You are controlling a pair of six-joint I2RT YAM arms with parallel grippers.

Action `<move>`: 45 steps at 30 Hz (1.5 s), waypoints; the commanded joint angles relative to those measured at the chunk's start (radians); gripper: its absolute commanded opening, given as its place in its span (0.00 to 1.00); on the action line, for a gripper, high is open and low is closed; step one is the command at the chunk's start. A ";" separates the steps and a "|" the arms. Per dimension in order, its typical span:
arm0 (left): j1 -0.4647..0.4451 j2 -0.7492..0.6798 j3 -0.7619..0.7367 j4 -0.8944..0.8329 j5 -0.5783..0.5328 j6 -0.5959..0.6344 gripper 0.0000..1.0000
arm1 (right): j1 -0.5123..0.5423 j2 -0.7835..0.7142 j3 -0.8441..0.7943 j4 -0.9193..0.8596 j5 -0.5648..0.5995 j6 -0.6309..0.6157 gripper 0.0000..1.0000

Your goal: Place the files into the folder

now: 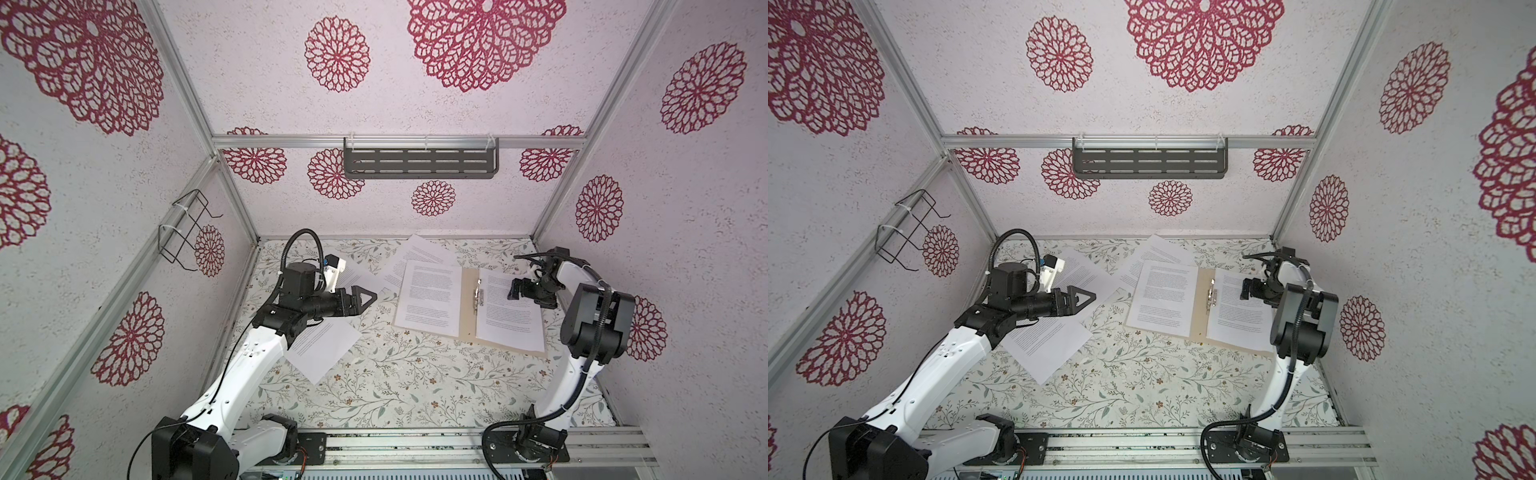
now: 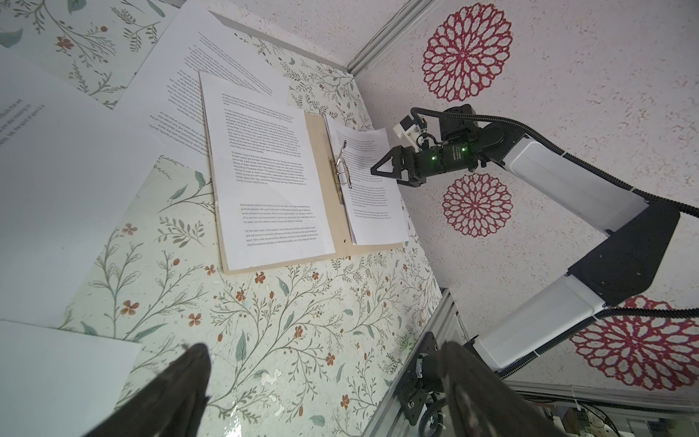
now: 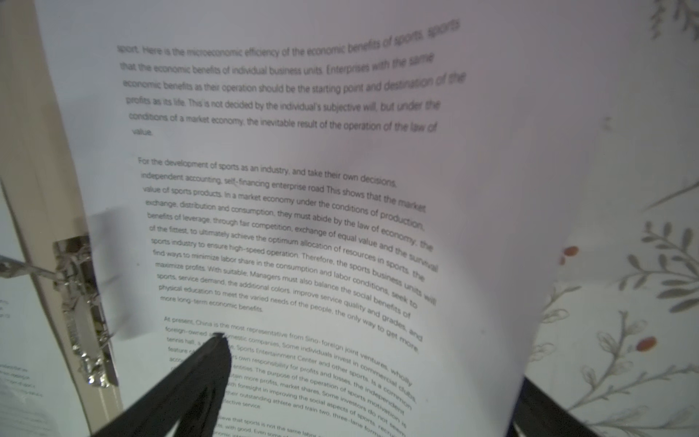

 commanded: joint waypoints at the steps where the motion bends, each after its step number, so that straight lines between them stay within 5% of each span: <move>1: 0.011 0.011 -0.010 0.030 0.016 0.008 0.97 | 0.007 -0.008 0.013 0.042 0.031 0.026 0.99; 16: 0.012 0.009 -0.010 0.031 0.017 0.006 0.97 | 0.018 0.041 0.034 0.040 0.015 0.039 0.99; 34: 0.014 0.000 -0.010 0.027 0.016 0.006 0.98 | -0.028 -0.034 0.045 0.040 0.284 0.221 0.99; 38: 0.015 0.002 -0.010 0.026 0.011 0.007 0.97 | -0.022 -0.159 -0.005 0.106 0.311 0.251 0.99; 40: 0.017 0.003 -0.010 0.025 0.007 0.007 0.97 | -0.024 -0.251 -0.074 0.190 0.368 0.362 0.99; 45: 0.024 0.005 -0.009 0.030 -0.002 -0.017 0.97 | -0.086 -0.352 -0.157 0.299 0.082 0.462 0.99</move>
